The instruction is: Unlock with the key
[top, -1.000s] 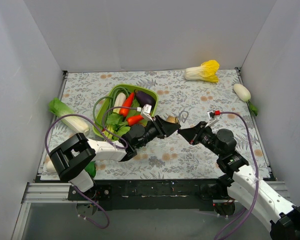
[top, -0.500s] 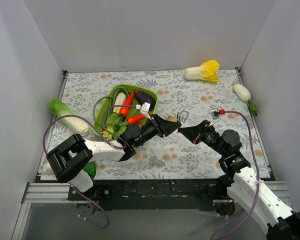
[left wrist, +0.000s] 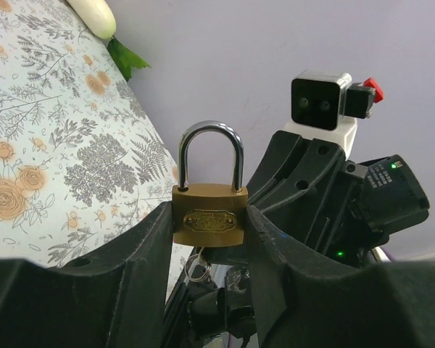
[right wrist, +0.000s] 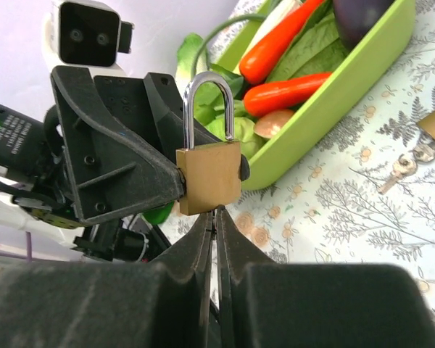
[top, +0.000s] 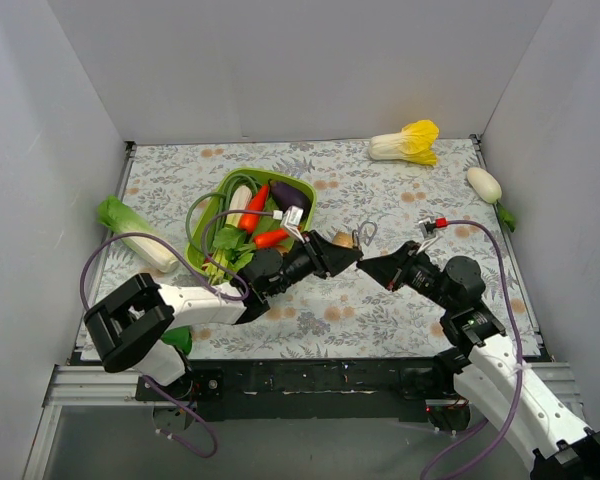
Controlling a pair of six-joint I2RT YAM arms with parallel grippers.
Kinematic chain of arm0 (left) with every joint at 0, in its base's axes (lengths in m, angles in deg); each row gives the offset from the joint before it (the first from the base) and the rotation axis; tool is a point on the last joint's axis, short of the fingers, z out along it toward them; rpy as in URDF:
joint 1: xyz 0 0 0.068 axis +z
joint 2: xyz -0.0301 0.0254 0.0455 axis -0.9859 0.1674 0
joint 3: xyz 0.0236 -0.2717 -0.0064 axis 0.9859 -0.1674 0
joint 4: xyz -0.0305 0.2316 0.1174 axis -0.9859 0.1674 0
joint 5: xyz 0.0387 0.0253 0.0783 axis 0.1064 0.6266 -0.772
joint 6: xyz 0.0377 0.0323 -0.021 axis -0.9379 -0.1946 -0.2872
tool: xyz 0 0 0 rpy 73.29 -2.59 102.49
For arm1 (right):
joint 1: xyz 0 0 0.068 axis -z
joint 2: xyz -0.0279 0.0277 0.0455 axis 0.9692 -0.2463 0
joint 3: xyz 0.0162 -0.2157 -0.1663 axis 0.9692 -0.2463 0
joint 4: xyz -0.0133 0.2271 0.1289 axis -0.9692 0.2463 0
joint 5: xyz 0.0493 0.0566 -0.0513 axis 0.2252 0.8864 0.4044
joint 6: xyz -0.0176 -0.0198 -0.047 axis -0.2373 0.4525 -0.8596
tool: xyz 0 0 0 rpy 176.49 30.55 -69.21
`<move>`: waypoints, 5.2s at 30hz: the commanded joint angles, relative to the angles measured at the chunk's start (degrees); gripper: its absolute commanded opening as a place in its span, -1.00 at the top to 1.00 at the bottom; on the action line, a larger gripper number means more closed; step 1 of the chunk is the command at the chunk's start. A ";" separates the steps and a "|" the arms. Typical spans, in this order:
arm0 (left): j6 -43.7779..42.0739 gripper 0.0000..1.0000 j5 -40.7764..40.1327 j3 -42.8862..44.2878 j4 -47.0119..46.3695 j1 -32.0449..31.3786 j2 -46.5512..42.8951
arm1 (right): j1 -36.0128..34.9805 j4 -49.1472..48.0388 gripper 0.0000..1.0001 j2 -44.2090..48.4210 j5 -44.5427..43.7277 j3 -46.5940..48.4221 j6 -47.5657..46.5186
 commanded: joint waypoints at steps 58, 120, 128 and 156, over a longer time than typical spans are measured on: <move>6.98 1.00 61.56 -5.47 -3.78 10.37 -5.53 | -10.53 10.16 -0.26 -7.57 32.68 14.46 -24.31; -22.90 1.00 8.75 10.69 51.76 2.99 9.40 | -4.65 38.90 -0.30 -3.09 -21.37 14.81 -18.86; -23.88 1.00 -2.51 23.35 62.40 -3.42 19.59 | -4.56 39.25 -0.36 -0.37 -27.25 16.39 -18.68; -26.42 0.67 -23.53 68.71 82.27 -4.92 51.60 | -4.56 41.45 -0.45 10.89 -39.83 20.26 -18.77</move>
